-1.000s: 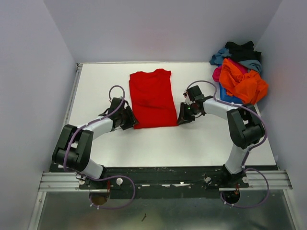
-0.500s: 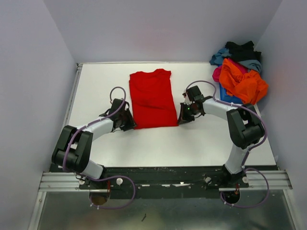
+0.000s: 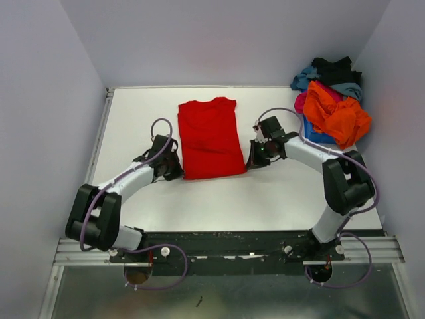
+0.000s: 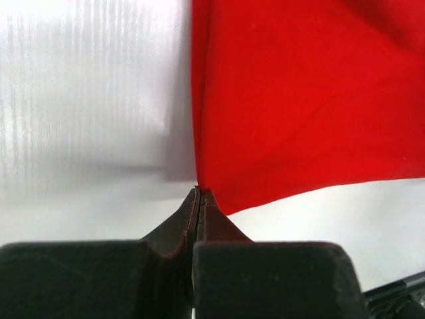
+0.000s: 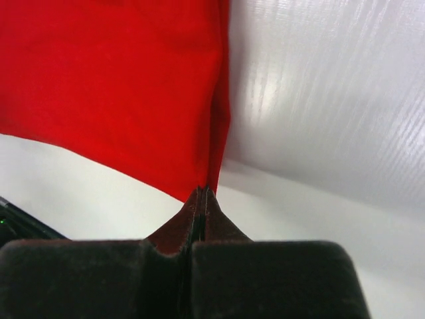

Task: Fold and stack the t-shirts
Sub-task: Fold the long partially folded tshirt into a neat square

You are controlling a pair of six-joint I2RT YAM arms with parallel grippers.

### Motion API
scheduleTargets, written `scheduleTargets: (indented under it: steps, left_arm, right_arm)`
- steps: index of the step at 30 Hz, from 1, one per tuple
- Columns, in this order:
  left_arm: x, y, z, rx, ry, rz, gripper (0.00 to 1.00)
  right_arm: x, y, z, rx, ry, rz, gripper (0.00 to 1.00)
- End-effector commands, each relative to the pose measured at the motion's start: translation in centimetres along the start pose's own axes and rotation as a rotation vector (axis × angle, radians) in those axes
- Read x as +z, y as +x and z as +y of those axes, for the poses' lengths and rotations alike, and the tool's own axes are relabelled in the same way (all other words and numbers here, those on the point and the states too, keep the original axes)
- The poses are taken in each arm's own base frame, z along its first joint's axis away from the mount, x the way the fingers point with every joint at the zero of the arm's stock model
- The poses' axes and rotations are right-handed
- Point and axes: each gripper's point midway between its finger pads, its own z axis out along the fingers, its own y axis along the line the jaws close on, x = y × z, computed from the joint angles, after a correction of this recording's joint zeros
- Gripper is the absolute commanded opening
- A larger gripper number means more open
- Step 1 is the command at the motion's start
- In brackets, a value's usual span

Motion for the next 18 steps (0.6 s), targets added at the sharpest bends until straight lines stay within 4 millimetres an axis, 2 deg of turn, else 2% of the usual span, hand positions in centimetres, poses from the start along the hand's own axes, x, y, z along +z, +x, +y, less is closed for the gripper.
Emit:
scheduleTargets:
  steps: [1,4,8,11,15,18]
  left_arm:
    - [-4.7,-2.1,-1.5,0.065,-0.005,-0.055,0.0]
    - [-6.6,-3.0,-2.5,0.08,0.019,-0.081,0.0]
    - [-7.1,-1.3,-2.7,0.086,0.051,-0.009,0.0]
    - [-8.8,-0.5,-2.9,0.072,0.086,-0.018,0.0]
    - [-11.6,-0.8,-3.5,0.067,0.095,-0.047,0.0]
    - [-13.0,-1.5,-4.3,0.077,0.117,-0.068,0.0]
  right_arm:
    - [-3.7,-0.4,1.7,-0.041,-0.016,-0.045,0.01]
    - [-6.2,-1.3,2.6,-0.059,-0.02,-0.098,0.01]
    - [-8.0,-0.3,3.3,-0.07,-0.048,-0.099,0.01]
    - [-10.0,0.6,3.7,-0.082,-0.069,-0.13,0.01]
    - [-11.7,1.2,3.9,-0.103,-0.066,-0.148,0.01]
    - [-13.2,0.2,4.6,-0.12,-0.066,-0.184,0.01]
